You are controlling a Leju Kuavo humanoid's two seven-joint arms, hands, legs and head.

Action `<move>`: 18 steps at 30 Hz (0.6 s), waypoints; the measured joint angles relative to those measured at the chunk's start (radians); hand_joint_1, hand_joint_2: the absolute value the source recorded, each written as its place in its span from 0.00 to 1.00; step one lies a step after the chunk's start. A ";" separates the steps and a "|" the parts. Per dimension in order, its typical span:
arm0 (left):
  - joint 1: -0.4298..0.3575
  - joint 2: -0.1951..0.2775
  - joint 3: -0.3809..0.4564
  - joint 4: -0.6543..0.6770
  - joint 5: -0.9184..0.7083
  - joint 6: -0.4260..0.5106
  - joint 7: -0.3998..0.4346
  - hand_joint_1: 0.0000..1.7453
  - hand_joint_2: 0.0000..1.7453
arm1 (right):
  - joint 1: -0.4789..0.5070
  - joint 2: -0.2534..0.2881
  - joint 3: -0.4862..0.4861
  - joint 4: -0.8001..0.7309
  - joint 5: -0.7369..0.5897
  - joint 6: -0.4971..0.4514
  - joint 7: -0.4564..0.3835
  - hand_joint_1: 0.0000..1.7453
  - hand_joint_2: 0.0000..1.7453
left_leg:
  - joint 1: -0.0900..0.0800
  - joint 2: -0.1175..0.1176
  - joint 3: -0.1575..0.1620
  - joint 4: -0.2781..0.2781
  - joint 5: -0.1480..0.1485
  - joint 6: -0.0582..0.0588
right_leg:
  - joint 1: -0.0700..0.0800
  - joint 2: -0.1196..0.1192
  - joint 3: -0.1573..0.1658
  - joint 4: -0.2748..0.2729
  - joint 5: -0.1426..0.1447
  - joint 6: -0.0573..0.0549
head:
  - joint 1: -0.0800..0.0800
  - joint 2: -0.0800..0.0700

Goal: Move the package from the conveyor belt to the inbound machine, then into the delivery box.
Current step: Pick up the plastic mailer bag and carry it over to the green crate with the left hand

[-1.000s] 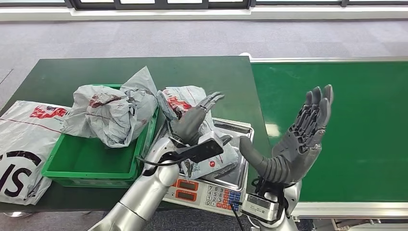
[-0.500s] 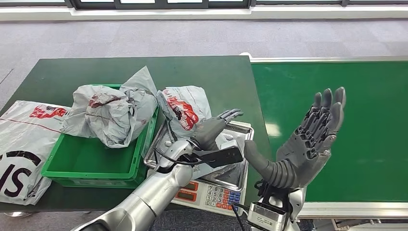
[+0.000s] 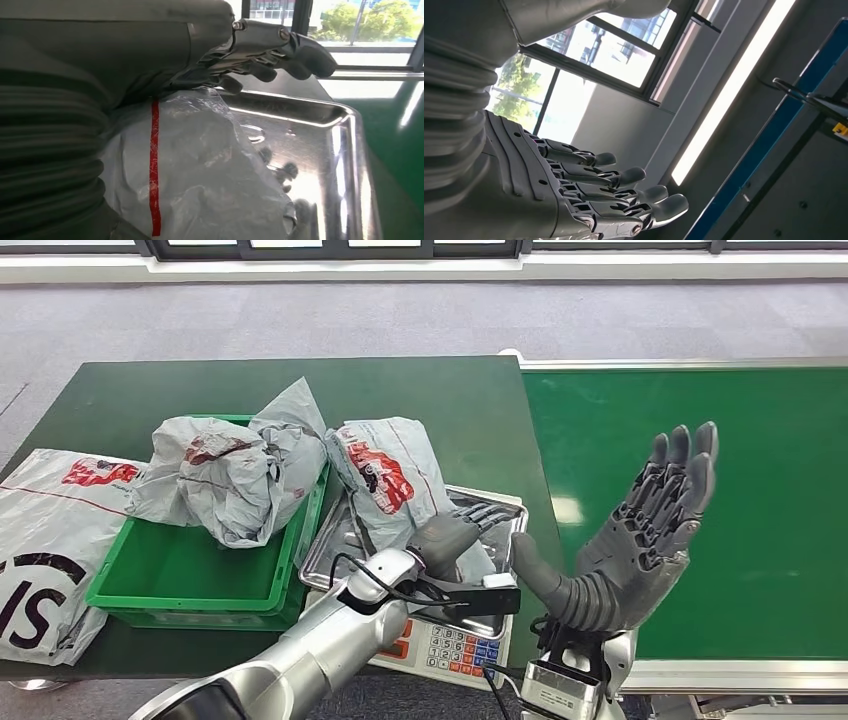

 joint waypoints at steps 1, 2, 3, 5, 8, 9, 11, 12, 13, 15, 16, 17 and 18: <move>-0.007 0.001 -0.003 0.009 -0.007 -0.001 0.016 0.00 1.00 | 0.000 -0.002 0.001 0.001 -0.002 0.000 0.000 0.00 1.00 | 0.000 0.000 0.000 0.000 0.000 0.000 | 0.000 0.000 0.000 0.000 0.000 0.000 | 0.000 0.000; -0.013 0.002 -0.004 0.018 -0.011 -0.003 0.029 0.00 1.00 | 0.000 -0.004 0.003 0.003 -0.005 0.000 0.000 0.00 1.00 | 0.000 0.000 0.000 0.000 0.000 0.000 | 0.000 0.000 0.001 0.000 0.000 0.000 | 0.000 0.000; -0.019 0.003 -0.005 0.027 -0.014 -0.006 0.039 0.00 1.00 | 0.000 -0.007 0.006 0.005 -0.009 0.000 0.000 0.00 1.00 | 0.000 0.000 0.001 0.000 0.000 0.000 | 0.000 0.000 0.001 0.000 0.000 0.000 | 0.000 0.000; -0.029 0.004 -0.005 0.043 -0.017 -0.014 0.049 0.25 1.00 | 0.000 -0.012 0.012 0.009 -0.017 0.000 0.000 0.00 1.00 | 0.000 -0.001 0.001 0.000 0.001 0.001 | 0.000 -0.001 0.002 0.000 0.000 0.000 | 0.000 0.000; -0.035 0.005 -0.005 0.054 -0.020 -0.020 0.053 1.00 1.00 | -0.001 -0.016 0.019 0.013 -0.025 0.000 0.000 0.00 1.00 | 0.000 -0.001 0.002 0.000 0.001 0.001 | 0.000 -0.002 0.004 0.000 0.000 0.000 | 0.000 0.000; -0.036 0.005 -0.005 0.057 -0.020 -0.021 0.053 1.00 1.00 | -0.001 -0.017 0.020 0.014 -0.027 0.000 0.000 0.00 1.00 | 0.000 -0.001 0.002 0.000 0.001 0.001 | 0.000 -0.002 0.004 0.000 0.000 0.000 | 0.000 0.000; -0.036 0.005 -0.005 0.062 -0.017 -0.021 0.049 1.00 1.00 | -0.004 -0.018 0.023 0.017 -0.031 0.000 0.000 0.00 1.00 | 0.000 -0.001 0.002 0.000 0.001 0.001 | 0.000 -0.002 0.004 0.000 0.000 0.000 | 0.000 0.000; -0.036 0.006 -0.005 0.064 -0.015 -0.020 0.045 1.00 1.00 | -0.005 -0.019 0.024 0.019 -0.032 0.000 0.000 0.00 1.00 | 0.000 -0.001 0.002 0.000 0.001 0.002 | 0.000 -0.002 0.004 0.000 0.000 0.000 | 0.000 0.000; -0.036 0.007 -0.005 0.066 -0.014 -0.017 0.041 1.00 1.00 | -0.006 -0.020 0.024 0.021 -0.033 0.000 0.000 0.00 1.00 | 0.000 -0.001 0.002 0.000 0.002 0.002 | 0.000 -0.003 0.004 0.000 0.000 0.000 | 0.000 0.000; -0.036 0.008 -0.003 0.067 -0.012 -0.009 0.034 1.00 1.00 | -0.007 -0.022 0.025 0.025 -0.033 0.000 0.000 0.00 1.00 | 0.000 -0.001 0.002 0.000 0.002 0.002 | 0.000 -0.003 0.004 0.000 0.000 0.000 | 0.000 0.000; -0.037 0.009 -0.001 0.067 -0.012 -0.004 0.031 1.00 1.00 | -0.007 -0.023 0.025 0.026 -0.033 0.000 0.000 0.00 1.00 | 0.000 -0.001 0.002 0.000 0.002 0.002 | 0.000 -0.004 0.004 0.000 0.000 0.000 | 0.000 0.000; -0.039 0.010 0.003 0.067 -0.012 -0.002 0.027 1.00 1.00 | -0.007 -0.024 0.025 0.027 -0.033 0.000 0.000 0.00 1.00 | 0.000 -0.001 0.002 0.000 0.002 0.002 | 0.000 -0.004 0.004 0.000 0.001 0.000 | 0.000 0.000; -0.040 0.011 0.008 0.066 -0.012 0.000 0.024 1.00 1.00 | -0.006 -0.025 0.025 0.028 -0.033 0.001 0.000 0.00 1.00 | 0.000 -0.001 0.002 0.000 0.002 0.002 | 0.000 -0.004 0.004 0.000 0.001 0.000 | 0.000 0.000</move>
